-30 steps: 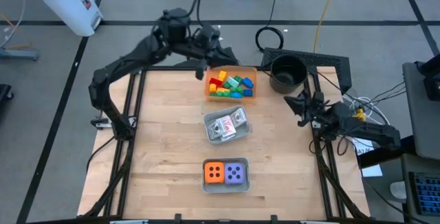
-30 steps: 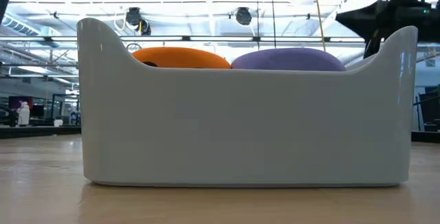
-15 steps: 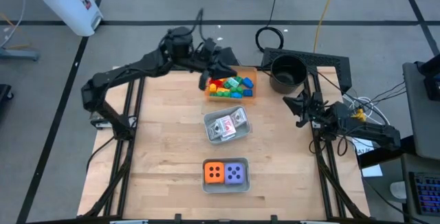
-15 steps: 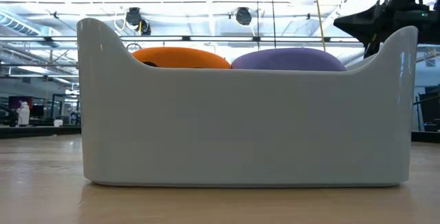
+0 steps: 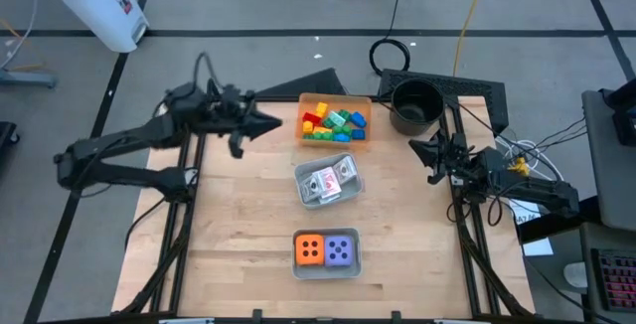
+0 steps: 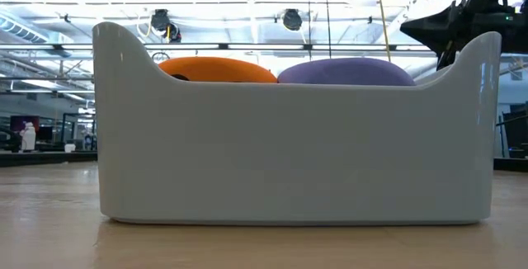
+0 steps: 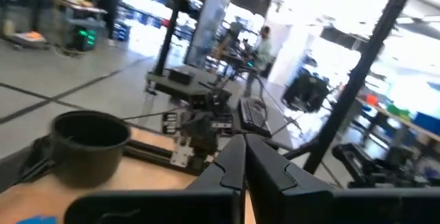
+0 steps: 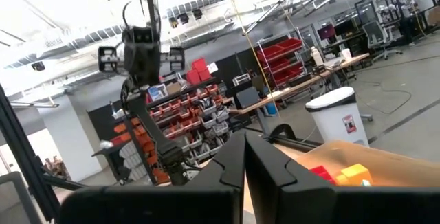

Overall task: Pick & Place Toys
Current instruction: Return to Home Position

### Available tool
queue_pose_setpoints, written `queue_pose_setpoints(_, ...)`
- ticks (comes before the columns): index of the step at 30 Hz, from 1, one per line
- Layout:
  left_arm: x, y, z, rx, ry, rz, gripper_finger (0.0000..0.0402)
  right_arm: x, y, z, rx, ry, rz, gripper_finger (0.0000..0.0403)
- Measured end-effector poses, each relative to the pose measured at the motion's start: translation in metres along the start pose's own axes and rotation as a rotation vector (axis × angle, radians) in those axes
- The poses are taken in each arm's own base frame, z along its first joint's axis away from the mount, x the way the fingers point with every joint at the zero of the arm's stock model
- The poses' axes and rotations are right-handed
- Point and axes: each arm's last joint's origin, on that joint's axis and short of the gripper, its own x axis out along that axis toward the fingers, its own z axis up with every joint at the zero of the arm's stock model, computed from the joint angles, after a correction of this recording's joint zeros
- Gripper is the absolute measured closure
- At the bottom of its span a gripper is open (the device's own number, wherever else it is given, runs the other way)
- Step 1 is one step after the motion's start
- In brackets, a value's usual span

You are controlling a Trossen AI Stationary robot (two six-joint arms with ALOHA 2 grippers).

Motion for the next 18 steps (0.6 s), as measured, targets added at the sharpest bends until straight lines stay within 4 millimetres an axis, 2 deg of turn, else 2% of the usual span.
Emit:
queue_pose_setpoints(3, -0.023, -0.008, -0.015, -0.002, -0.049, 0.029, 0.0398, 0.000, 0.000, 0.000, 0.000, 0.000, 0.000, 0.0395)
queue_pose_setpoints(10, -0.072, -0.020, -0.042, 0.014, -0.115, 0.048, 0.0383, 0.000, 0.000, 0.000, 0.000, 0.000, 0.000, 0.0395)
queue_pose_setpoints(15, -0.097, -0.022, -0.062, -0.003, -0.164, 0.048, 0.0398, 0.000, 0.000, 0.000, 0.000, 0.000, 0.000, 0.0394)
queue_pose_setpoints(18, -0.107, -0.022, -0.072, -0.027, -0.185, 0.037, 0.0390, 0.000, 0.000, 0.000, 0.000, 0.000, 0.000, 0.0394)
